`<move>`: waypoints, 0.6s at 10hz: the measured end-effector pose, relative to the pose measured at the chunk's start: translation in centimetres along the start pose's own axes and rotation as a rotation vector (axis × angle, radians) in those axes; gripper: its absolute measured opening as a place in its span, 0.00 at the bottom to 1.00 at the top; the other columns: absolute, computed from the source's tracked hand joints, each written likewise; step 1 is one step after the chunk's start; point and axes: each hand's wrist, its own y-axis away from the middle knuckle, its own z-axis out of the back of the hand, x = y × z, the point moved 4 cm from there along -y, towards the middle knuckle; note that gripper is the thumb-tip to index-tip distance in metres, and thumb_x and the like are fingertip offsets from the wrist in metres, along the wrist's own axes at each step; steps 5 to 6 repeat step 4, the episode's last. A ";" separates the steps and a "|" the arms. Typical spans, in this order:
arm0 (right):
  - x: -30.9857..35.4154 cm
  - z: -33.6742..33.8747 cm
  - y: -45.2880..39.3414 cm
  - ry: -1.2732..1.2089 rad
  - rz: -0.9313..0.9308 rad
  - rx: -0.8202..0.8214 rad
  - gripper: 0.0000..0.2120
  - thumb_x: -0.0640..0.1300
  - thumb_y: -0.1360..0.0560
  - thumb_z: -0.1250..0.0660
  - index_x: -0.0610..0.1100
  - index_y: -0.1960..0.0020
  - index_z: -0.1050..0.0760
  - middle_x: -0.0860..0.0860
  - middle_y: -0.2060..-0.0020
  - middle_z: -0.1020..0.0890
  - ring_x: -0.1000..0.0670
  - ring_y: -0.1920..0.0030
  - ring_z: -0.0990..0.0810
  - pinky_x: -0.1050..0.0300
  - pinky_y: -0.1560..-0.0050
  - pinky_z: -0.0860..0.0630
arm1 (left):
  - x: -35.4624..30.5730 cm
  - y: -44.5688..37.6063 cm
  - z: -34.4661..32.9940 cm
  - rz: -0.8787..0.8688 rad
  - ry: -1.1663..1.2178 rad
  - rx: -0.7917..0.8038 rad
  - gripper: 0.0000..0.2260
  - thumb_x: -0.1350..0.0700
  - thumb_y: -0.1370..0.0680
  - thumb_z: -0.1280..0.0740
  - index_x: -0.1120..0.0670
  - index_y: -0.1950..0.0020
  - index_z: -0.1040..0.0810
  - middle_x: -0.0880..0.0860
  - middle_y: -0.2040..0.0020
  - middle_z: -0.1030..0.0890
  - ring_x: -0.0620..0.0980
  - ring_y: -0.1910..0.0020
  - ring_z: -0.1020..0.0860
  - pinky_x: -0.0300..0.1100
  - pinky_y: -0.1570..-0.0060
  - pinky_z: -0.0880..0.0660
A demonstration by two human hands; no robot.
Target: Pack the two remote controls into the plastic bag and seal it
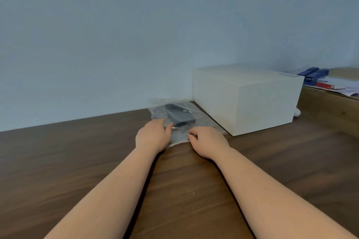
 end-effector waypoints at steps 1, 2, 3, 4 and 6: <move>0.1 0.5 0.7 -0.024 -0.001 -0.012 0.15 0.50 0.21 0.45 0.43 0.54 0.23 0.46 0.54 0.17 0.43 0.51 0.21 0.51 0.58 0.28 | 0.8 1.4 0.8 0.070 0.043 -0.023 0.18 0.46 0.21 0.48 0.55 0.42 0.25 0.55 0.45 0.20 0.57 0.44 0.24 0.49 0.52 0.28; 0.5 0.9 1.7 -0.022 0.007 -0.010 0.16 0.50 0.21 0.45 0.42 0.53 0.23 0.46 0.55 0.17 0.43 0.52 0.21 0.51 0.57 0.27 | 1.5 3.5 1.9 0.082 0.008 -0.009 0.16 0.48 0.21 0.47 0.56 0.57 0.24 0.53 0.59 0.21 0.56 0.57 0.23 0.46 0.61 0.28; 1.2 1.8 3.1 -0.034 -0.034 -0.005 0.16 0.50 0.21 0.45 0.42 0.57 0.24 0.47 0.57 0.18 0.43 0.54 0.21 0.53 0.62 0.31 | 1.8 5.6 2.8 0.087 -0.021 0.016 0.15 0.49 0.22 0.46 0.54 0.59 0.24 0.52 0.60 0.20 0.55 0.59 0.24 0.45 0.63 0.28; 1.6 2.3 5.3 -0.072 -0.055 -0.035 0.16 0.51 0.20 0.45 0.45 0.49 0.22 0.48 0.50 0.17 0.45 0.49 0.21 0.52 0.55 0.26 | 2.4 7.7 3.2 0.089 -0.018 0.011 0.13 0.49 0.23 0.45 0.51 0.54 0.21 0.51 0.56 0.18 0.55 0.55 0.22 0.46 0.59 0.24; 1.6 2.3 5.3 -0.072 -0.055 -0.035 0.16 0.51 0.20 0.45 0.45 0.49 0.22 0.48 0.50 0.17 0.45 0.49 0.21 0.52 0.55 0.26 | 2.4 7.7 3.2 0.089 -0.018 0.011 0.13 0.49 0.23 0.45 0.51 0.54 0.21 0.51 0.56 0.18 0.55 0.55 0.22 0.46 0.59 0.24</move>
